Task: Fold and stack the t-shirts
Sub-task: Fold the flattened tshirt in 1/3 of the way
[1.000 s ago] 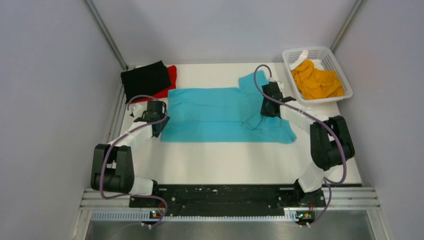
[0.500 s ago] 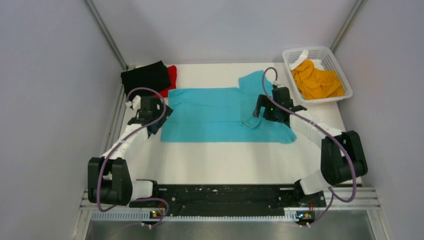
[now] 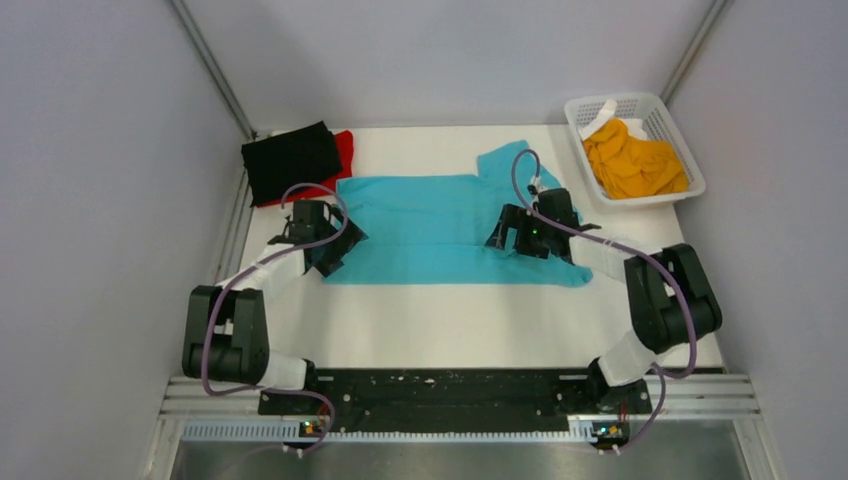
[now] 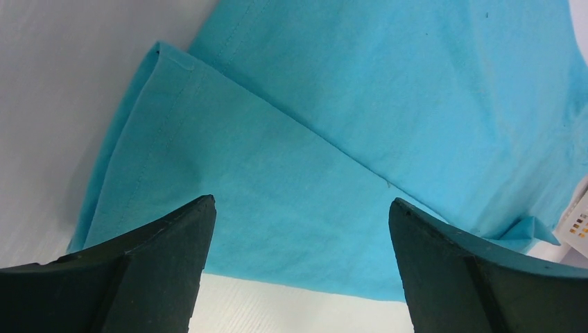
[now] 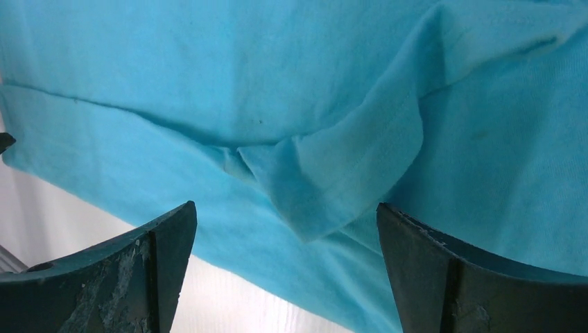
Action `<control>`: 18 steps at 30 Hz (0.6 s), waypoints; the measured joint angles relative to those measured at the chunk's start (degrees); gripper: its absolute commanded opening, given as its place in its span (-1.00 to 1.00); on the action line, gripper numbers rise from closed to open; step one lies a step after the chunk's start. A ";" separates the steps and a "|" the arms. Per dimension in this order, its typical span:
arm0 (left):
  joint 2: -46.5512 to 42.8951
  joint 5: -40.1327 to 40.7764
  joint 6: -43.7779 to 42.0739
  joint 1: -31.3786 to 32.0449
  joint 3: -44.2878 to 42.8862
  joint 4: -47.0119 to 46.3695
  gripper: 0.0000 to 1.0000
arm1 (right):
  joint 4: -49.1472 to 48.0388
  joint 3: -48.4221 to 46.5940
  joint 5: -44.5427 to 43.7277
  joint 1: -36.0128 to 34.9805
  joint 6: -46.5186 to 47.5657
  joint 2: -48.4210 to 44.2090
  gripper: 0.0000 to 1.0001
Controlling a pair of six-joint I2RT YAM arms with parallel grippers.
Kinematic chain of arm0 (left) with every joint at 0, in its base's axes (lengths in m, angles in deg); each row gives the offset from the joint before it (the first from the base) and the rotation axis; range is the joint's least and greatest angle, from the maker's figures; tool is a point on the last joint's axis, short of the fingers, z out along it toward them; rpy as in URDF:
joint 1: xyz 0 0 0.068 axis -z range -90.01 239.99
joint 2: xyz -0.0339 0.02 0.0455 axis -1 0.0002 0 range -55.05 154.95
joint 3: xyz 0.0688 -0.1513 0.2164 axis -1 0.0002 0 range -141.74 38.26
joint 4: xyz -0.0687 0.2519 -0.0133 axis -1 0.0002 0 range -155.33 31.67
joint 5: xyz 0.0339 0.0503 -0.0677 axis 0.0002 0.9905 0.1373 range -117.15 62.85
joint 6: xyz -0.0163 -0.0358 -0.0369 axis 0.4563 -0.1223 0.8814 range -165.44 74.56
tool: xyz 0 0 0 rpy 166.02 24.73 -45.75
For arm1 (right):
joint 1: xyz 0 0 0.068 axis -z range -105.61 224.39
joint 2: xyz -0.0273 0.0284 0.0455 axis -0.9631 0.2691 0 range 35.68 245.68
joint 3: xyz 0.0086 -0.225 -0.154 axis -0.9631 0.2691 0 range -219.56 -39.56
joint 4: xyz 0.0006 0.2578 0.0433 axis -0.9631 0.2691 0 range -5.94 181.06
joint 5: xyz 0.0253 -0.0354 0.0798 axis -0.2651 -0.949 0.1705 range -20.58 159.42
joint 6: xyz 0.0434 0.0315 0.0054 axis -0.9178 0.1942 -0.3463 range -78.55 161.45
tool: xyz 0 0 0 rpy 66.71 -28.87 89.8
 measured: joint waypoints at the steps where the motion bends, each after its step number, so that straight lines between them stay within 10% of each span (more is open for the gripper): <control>1: 0.13 -0.17 -0.02 0.00 0.00 -0.13 0.98 | -0.20 -0.68 0.09 0.00 -0.15 1.16 0.98; 18: 1.64 -0.59 -0.42 0.00 0.00 -0.42 0.98 | -4.87 -26.27 -2.62 -0.39 -11.08 20.70 0.97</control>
